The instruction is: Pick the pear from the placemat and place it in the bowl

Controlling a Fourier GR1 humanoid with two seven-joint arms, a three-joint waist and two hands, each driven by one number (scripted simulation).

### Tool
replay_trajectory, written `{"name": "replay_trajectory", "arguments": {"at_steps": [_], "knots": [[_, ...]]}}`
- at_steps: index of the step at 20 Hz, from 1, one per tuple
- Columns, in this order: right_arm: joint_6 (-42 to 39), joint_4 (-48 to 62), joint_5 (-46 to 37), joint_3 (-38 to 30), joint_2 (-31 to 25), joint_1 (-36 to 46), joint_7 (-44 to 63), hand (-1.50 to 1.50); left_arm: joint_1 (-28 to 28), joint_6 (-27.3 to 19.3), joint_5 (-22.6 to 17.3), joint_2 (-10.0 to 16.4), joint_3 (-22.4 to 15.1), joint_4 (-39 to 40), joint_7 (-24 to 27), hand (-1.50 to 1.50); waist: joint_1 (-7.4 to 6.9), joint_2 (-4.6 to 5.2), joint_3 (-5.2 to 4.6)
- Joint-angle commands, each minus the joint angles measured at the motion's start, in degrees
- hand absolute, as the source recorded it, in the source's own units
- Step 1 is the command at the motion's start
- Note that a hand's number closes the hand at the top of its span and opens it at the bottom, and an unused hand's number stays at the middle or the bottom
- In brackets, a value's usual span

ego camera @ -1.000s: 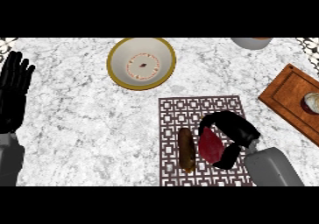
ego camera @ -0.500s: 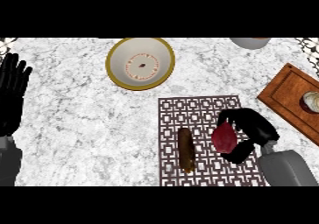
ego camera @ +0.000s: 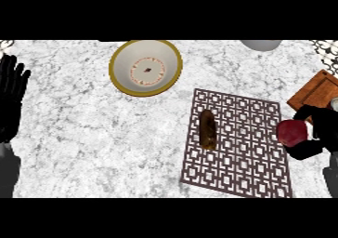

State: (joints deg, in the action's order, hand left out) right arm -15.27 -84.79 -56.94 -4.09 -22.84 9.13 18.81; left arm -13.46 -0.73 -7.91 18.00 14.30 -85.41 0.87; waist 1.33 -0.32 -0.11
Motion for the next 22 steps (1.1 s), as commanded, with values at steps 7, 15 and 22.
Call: {"name": "replay_trajectory", "arguments": {"at_steps": [7,15,22], "knots": [[-10.93,-28.77,6.88,-4.25,0.39,4.13,10.64,1.5,-0.57,-0.72,0.54,-0.6,-0.5,-0.88,-1.0,0.0,-0.6,-0.12,0.04],[-14.37,-33.89,13.17,-2.51,8.06,20.24,20.1,1.5,-1.19,0.44,0.11,-1.12,-1.09,-0.23,-0.39,0.0,-1.98,0.17,0.06],[-12.62,-21.68,14.56,0.89,15.66,36.66,28.43,1.5,-0.07,-0.27,1.14,-2.06,-1.9,-1.87,-0.23,0.0,-2.37,0.35,0.08]]}}
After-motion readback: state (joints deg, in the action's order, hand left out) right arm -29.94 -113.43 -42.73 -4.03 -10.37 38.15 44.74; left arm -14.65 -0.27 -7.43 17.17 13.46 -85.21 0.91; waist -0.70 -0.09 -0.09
